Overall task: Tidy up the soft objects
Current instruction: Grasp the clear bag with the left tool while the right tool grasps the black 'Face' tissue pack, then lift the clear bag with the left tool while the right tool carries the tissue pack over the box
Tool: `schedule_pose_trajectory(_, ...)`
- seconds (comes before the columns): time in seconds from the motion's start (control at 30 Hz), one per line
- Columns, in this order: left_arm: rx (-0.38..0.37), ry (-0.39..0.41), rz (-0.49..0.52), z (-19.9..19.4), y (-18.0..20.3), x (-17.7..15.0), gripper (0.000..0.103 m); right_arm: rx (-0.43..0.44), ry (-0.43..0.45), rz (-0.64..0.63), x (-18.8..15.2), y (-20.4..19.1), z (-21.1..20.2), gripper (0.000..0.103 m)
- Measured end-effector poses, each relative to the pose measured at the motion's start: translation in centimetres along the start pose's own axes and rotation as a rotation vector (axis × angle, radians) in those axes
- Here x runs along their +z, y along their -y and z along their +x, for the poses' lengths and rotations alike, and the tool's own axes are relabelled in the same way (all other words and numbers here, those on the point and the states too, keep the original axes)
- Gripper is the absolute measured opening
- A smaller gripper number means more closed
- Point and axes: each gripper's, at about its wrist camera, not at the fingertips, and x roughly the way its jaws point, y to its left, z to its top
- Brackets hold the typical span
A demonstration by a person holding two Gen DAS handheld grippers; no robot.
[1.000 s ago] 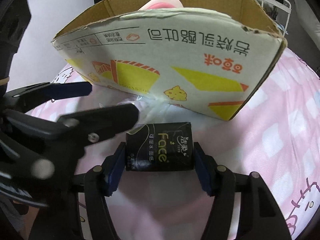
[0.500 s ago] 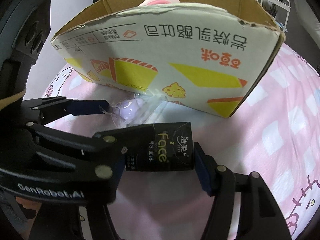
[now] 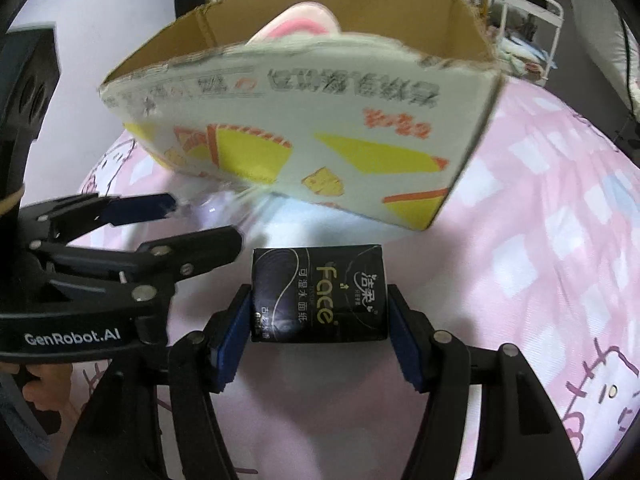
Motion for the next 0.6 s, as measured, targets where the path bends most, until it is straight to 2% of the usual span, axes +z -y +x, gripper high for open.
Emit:
schedule_pose_trajectory(0.3, 0.072, 0.106, -0.025, -3.9, -0.5, -1.5, 0.075, -0.026, 0.085, 0.029, 0.1, 0.9, -3.2, 0.067)
schedule_pose_trajectory(0.5, 0.127, 0.245, -0.047, -8.5, -1.0, -2.7, 0.075, -0.030, 0.178, 0.021, 0.1, 0.2, -6.0, 0.067)
schedule_pose_trajectory(0.6, 0.152, 0.310, -0.058, -10.5, -1.1, -3.4, 0.075, -0.045, 0.253, 0.005, 0.2, -0.4, -7.9, 0.067)
